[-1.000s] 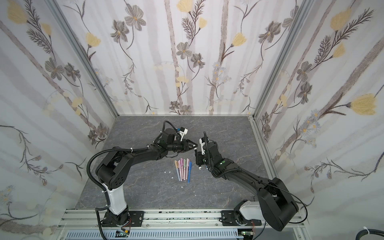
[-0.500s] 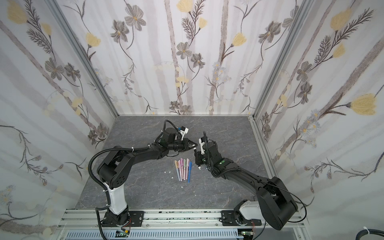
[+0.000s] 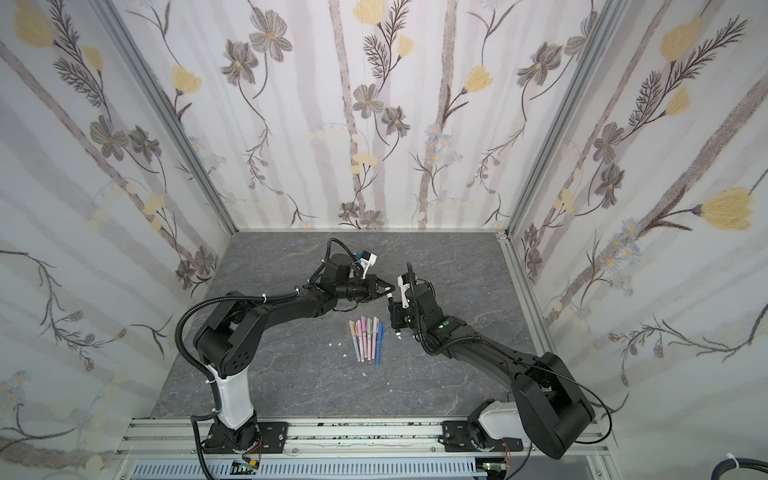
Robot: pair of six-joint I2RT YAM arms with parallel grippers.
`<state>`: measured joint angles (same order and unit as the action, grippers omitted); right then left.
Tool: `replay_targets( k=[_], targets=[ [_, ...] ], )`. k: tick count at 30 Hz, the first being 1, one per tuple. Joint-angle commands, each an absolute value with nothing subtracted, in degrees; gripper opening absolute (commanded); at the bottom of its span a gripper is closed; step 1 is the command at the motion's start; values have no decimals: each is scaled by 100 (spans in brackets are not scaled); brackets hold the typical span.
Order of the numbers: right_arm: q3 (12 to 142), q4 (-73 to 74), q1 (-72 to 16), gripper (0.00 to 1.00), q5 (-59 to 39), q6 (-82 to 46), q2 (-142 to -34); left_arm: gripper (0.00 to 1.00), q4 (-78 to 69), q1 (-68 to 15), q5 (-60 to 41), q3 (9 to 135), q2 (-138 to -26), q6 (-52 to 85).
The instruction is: Open the pen caps
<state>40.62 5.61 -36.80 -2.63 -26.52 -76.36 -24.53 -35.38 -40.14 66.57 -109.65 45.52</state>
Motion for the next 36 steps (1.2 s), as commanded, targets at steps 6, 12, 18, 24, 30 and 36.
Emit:
replay_targets(
  k=[6,12,18,24,30,36],
  targets=[
    [4074,935,-3680,31,-299,-2680,-7796,0,-2438,-3524,-4124,6706,-10821,4719],
    [3957,1238,-3682,15,-285,-2737,-7904,0,-2537,-3516,-4149,6629,-10777,4789],
    [3852,1229,-3678,0,-307,-2731,-7855,0,-2412,-3424,-4059,6732,-10837,4676],
    [3624,1274,-3694,0,-311,-2701,-7630,0,-1585,-3253,-3651,7225,-10911,4106],
    [3537,1262,-3821,0,-299,-2707,-7567,0,-1280,-3023,-3441,7655,-11014,3914],
    [3363,1277,-3992,0,-236,-2833,-7391,0,-931,-2834,-3315,8144,-11197,3718]
  ],
)
